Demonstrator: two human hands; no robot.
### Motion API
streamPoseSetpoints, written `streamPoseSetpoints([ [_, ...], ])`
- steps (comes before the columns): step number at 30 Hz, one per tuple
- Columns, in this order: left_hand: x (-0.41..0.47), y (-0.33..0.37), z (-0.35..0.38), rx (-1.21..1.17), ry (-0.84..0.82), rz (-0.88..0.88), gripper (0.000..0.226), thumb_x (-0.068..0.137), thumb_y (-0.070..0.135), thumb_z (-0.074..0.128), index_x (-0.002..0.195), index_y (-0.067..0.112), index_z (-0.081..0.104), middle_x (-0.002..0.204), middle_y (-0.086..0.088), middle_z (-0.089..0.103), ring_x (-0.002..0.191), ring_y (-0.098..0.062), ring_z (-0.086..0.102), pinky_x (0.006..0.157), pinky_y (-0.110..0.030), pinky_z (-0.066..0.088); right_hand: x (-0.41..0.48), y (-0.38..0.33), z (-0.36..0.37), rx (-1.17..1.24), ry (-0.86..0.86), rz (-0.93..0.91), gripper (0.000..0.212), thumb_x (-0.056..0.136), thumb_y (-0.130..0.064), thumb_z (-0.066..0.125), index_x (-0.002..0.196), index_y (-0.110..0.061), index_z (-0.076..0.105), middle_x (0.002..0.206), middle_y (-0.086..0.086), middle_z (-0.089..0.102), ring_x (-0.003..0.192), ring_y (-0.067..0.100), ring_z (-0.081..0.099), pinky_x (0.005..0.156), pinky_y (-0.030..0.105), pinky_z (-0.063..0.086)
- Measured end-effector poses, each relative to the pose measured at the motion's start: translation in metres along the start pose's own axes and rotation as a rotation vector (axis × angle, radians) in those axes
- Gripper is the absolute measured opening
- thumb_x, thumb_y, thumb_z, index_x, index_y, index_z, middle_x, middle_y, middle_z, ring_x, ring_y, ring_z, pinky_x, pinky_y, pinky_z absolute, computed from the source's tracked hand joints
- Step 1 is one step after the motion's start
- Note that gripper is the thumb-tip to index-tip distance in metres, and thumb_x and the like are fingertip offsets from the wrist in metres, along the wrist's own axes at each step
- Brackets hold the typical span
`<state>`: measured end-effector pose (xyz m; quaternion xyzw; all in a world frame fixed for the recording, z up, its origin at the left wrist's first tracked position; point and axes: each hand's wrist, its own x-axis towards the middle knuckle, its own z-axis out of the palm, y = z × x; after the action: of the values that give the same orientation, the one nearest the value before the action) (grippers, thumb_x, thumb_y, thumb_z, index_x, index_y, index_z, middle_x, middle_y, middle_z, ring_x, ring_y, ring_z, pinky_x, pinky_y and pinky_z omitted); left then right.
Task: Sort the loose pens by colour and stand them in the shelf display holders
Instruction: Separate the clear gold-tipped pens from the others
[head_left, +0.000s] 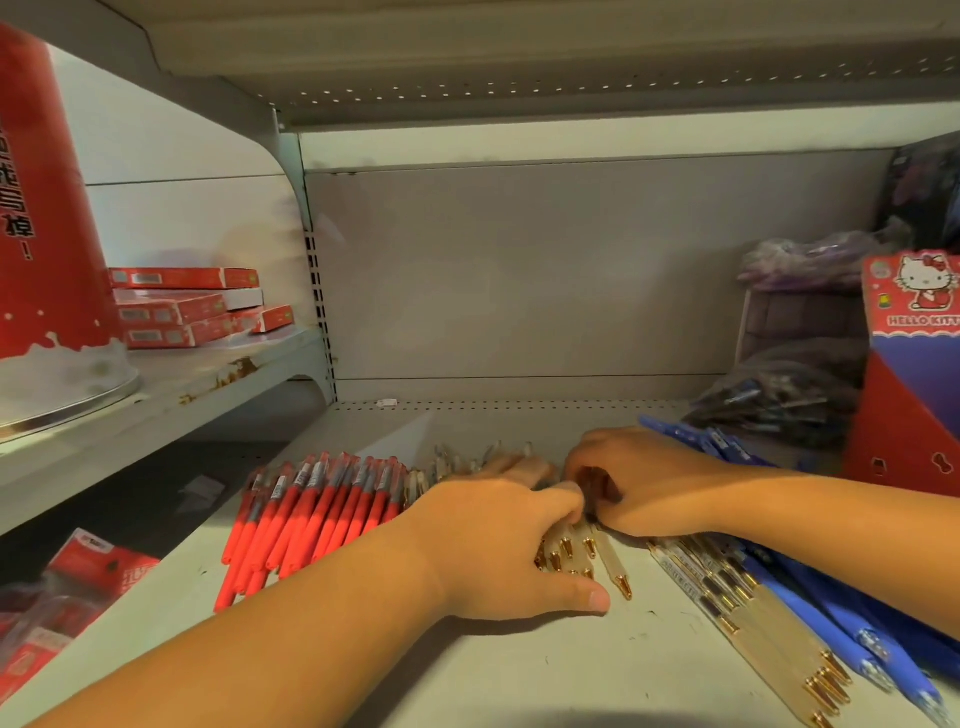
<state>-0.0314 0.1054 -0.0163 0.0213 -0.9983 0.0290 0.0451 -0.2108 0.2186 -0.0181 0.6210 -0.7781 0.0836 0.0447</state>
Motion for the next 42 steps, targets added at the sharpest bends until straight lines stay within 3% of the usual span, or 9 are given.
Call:
streamPoseSetpoints([
  [3, 0.000, 0.000, -0.001, 0.024, 0.032, -0.020, 0.052, 0.078, 0.084, 0.046, 0.099, 0.038, 0.031, 0.110, 0.011, 0.041, 0.096, -0.012, 0.038, 0.079, -0.035, 0.043, 0.010, -0.005, 0.005, 0.076, -0.061, 0.099, 0.016, 0.085, -0.019, 0.065, 0.101, -0.024, 0.062, 0.097, -0.009, 0.054, 0.091, 0.011, 0.055, 0.084, 0.032, 0.051],
  [11, 0.005, 0.007, 0.008, 0.045, -0.126, -0.008, 0.063, 0.085, 0.082, 0.032, 0.142, 0.061, 0.017, 0.152, -0.002, 0.033, 0.126, -0.032, 0.050, 0.102, -0.047, 0.045, -0.014, 0.007, -0.023, 0.089, -0.087, 0.235, 0.008, 0.091, -0.036, 0.061, 0.096, -0.030, 0.061, 0.092, -0.014, 0.062, 0.083, 0.005, 0.058, 0.072, 0.022, 0.049],
  [15, 0.007, 0.009, 0.008, 0.043, -0.135, -0.011, 0.060, 0.086, 0.080, 0.033, 0.141, 0.059, 0.021, 0.159, 0.001, 0.023, 0.132, -0.034, 0.045, 0.105, -0.047, 0.043, -0.033, 0.009, -0.044, 0.087, -0.230, 0.383, 0.040, 0.088, -0.042, 0.061, 0.097, -0.003, 0.067, 0.068, -0.002, 0.060, 0.060, 0.013, 0.054, 0.057, 0.020, 0.043],
  [18, 0.008, 0.010, 0.007, 0.059, -0.139, -0.016, 0.059, 0.086, 0.081, 0.031, 0.139, 0.059, 0.022, 0.159, 0.002, 0.024, 0.133, -0.033, 0.044, 0.104, -0.049, 0.043, -0.048, -0.002, -0.048, 0.022, -0.375, 0.477, 0.054, 0.086, -0.058, 0.059, 0.090, -0.006, 0.071, 0.060, -0.001, 0.071, 0.047, 0.011, 0.061, 0.044, 0.016, 0.045],
  [25, 0.008, 0.011, 0.010, 0.064, -0.133, -0.029, 0.061, 0.084, 0.084, 0.026, 0.140, 0.060, 0.020, 0.159, -0.001, 0.024, 0.133, -0.036, 0.043, 0.106, -0.051, 0.042, -0.065, -0.020, -0.055, 0.054, -0.508, 0.520, 0.054, 0.076, -0.065, 0.070, 0.076, -0.012, 0.061, 0.064, 0.002, 0.069, 0.053, 0.014, 0.066, 0.059, 0.024, 0.059],
  [32, 0.007, 0.011, 0.008, 0.061, -0.149, -0.038, 0.064, 0.083, 0.085, 0.025, 0.142, 0.060, 0.018, 0.163, 0.002, 0.015, 0.138, -0.036, 0.040, 0.109, -0.052, 0.040, -0.064, -0.044, -0.047, 0.042, -0.550, 0.541, 0.063, 0.080, -0.048, 0.070, 0.122, -0.009, 0.045, 0.090, -0.001, 0.056, 0.061, 0.017, 0.065, 0.047, 0.021, 0.051],
  [35, 0.006, 0.014, 0.007, 0.067, -0.152, -0.047, 0.063, 0.084, 0.083, 0.026, 0.142, 0.060, 0.019, 0.162, 0.001, 0.017, 0.134, -0.037, 0.044, 0.107, -0.051, 0.042, -0.060, -0.051, -0.036, -0.048, -0.560, 0.547, 0.090, 0.083, -0.051, 0.059, 0.151, -0.014, 0.013, 0.091, 0.001, 0.058, 0.065, 0.018, 0.066, 0.055, 0.027, 0.055],
  [38, 0.005, 0.016, 0.006, 0.073, -0.151, -0.058, 0.061, 0.085, 0.082, 0.028, 0.142, 0.059, 0.021, 0.161, 0.000, 0.019, 0.131, -0.038, 0.046, 0.105, -0.050, 0.044, -0.054, -0.054, -0.022, -0.157, -0.549, 0.501, 0.084, 0.092, -0.041, 0.046, 0.154, -0.014, -0.003, 0.088, 0.008, 0.065, 0.072, 0.024, 0.067, 0.071, 0.037, 0.057],
  [42, 0.003, 0.016, 0.003, 0.072, -0.150, -0.058, 0.060, 0.086, 0.080, 0.030, 0.142, 0.059, 0.022, 0.160, -0.003, 0.022, 0.129, -0.037, 0.049, 0.104, -0.049, 0.045, -0.041, -0.042, -0.022, -0.079, -0.555, 0.552, 0.073, 0.098, -0.025, 0.040, 0.152, -0.006, -0.004, 0.090, 0.015, 0.064, 0.055, 0.022, 0.060, 0.056, 0.034, 0.054],
])
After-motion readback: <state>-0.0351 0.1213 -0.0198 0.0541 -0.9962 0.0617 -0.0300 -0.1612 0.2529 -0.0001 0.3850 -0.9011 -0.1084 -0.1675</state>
